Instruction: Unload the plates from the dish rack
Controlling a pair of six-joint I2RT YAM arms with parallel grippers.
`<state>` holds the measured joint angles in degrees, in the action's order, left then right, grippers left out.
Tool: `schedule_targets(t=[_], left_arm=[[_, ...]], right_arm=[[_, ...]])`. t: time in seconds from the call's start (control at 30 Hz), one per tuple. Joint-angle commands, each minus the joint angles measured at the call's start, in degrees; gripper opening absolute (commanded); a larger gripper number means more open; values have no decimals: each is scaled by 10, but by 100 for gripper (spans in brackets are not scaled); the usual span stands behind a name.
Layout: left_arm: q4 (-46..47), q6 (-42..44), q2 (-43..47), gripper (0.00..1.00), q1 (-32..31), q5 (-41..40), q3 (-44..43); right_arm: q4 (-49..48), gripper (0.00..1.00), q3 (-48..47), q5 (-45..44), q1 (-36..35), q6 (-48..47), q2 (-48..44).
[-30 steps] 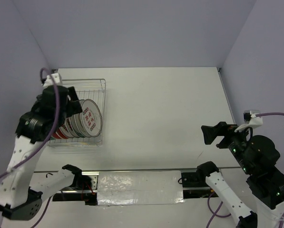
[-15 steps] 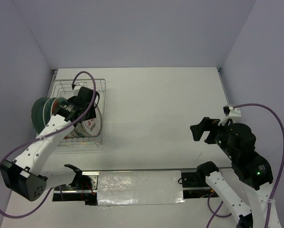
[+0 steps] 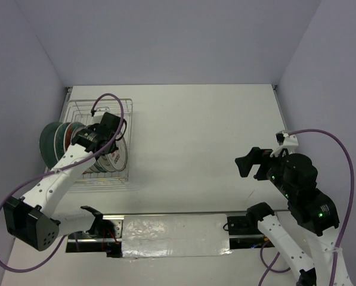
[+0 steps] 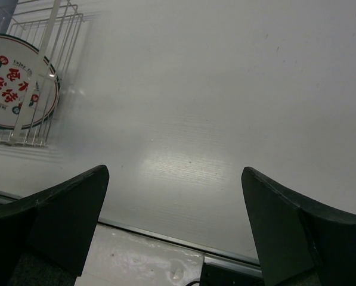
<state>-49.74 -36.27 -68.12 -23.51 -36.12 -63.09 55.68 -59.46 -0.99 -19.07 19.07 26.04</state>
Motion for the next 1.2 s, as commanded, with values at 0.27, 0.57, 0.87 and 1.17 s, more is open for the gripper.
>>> schedule_targets(t=[0.27,0.57,0.87,1.17], left_arm=[[-50,58,13,0,-2,-39,-180],[-58,119,46,0,-2,125,-339],[217,3,158,0,-3,535,-139],[336,-53,170,0,-3,640,-56]], right_arm=[[-36,100,-1,7,3,6,3],[-148,100,24,117,2,46,35],[-603,100,181,355,-3,268,77],[-659,98,190,333,-39,272,162]])
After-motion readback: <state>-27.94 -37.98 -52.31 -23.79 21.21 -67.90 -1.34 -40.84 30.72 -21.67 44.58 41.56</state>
